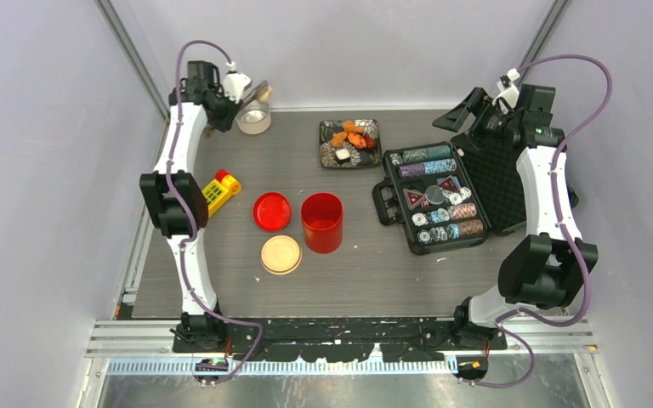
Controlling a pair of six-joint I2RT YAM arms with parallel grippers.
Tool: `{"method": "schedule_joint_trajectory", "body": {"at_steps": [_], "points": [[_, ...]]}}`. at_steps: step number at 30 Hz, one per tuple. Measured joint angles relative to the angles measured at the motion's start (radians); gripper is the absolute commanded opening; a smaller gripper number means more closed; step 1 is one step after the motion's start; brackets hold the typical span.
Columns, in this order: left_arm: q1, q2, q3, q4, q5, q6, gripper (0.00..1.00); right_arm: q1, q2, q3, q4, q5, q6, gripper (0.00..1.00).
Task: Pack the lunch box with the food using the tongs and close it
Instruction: Move the packing box to the center of the board.
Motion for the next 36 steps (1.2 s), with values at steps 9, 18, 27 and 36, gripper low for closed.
{"method": "schedule_joint_trajectory", "body": {"at_steps": [9, 18, 27, 36], "points": [[0.092, 0.001, -0.01, 0.037, -0.028, -0.016, 0.23, 0.0, 0.0, 0.0, 0.0, 0.0, 0.006, 0.87], [0.09, 0.042, -0.059, 0.088, -0.046, 0.037, 0.23, 0.0, 0.0, 0.0, 0.0, 0.0, 0.01, 0.87], [0.076, 0.105, -0.063, 0.094, -0.094, 0.097, 0.25, 0.0, 0.0, -0.002, 0.002, 0.0, 0.012, 0.87], [0.041, 0.105, -0.123, 0.129, -0.115, 0.159, 0.25, 0.0, 0.0, -0.01, 0.006, 0.0, 0.013, 0.87]]}}
